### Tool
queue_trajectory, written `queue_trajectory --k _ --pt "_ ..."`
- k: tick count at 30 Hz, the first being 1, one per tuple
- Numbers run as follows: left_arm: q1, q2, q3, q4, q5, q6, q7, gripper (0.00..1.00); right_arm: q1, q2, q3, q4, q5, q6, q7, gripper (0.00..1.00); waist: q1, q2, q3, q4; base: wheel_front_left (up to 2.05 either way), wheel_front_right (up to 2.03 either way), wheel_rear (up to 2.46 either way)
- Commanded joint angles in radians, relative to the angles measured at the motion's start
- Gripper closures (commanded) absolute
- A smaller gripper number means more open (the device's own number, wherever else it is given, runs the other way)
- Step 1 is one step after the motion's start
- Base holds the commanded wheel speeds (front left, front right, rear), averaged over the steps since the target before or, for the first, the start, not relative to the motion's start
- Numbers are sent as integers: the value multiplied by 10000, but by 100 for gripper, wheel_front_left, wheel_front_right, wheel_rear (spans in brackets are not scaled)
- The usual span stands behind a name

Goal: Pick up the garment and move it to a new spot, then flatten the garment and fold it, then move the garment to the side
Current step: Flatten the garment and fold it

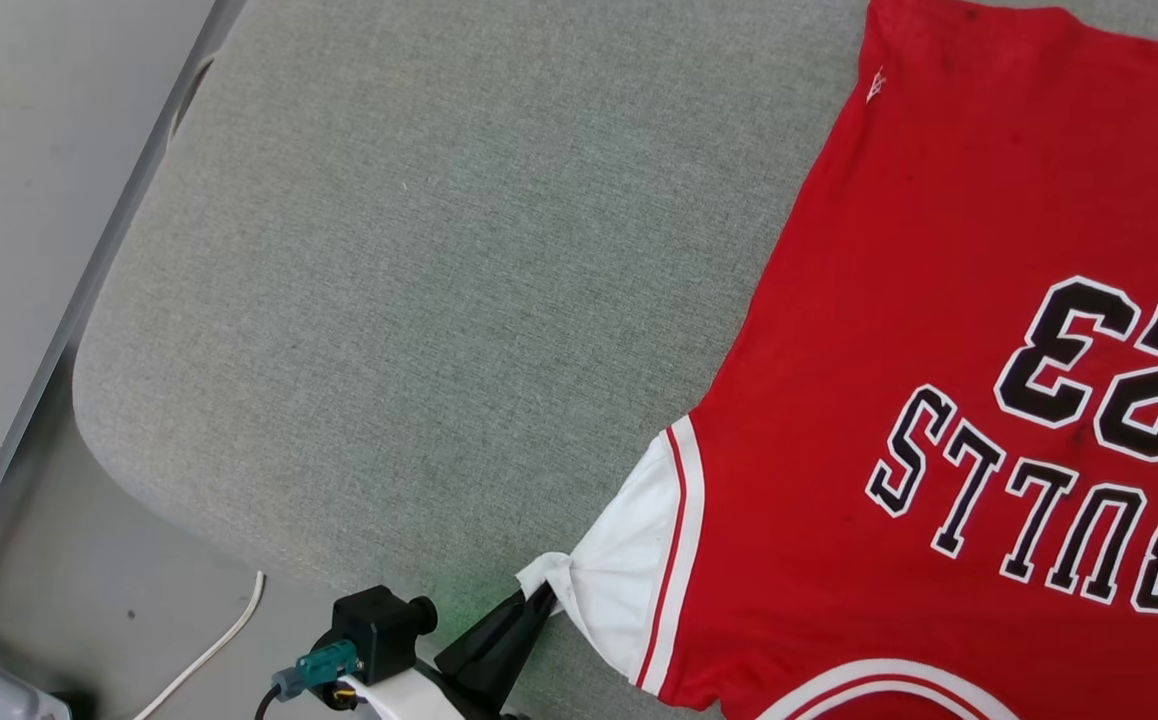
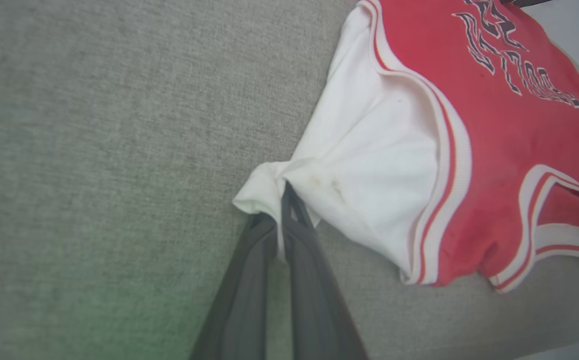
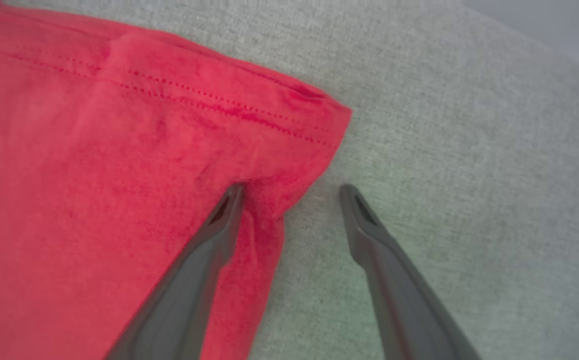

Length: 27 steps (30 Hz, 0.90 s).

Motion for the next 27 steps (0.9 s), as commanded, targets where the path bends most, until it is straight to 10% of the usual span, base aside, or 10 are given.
queue_trajectory --k 1,2,3,6,27 --pt "-138 -3 -140 43 -32 23 41 100 389 34 173 -35 -32 -7 95 1 0 0 159 -10 0 0 0" --pt "-138 -3 -140 43 -32 23 41 100 389 34 173 -35 -32 -7 95 1 0 0 159 -10 0 0 0" --pt "-182 -5 -189 34 -31 23 43 100 497 19 323 -106 10 -7 199 39 0 0 185 -14 0 0 0" --pt "-267 4 -223 8 -18 23 43 100 778 -251 676 -408 142 -7 317 100 0 0 260 -45 0 0 0" --pt "-885 -443 437 109 220 24 52 100 1048 -602 967 -1533 1300 -11 112 100 0 0 309 -1429 0 0 0"
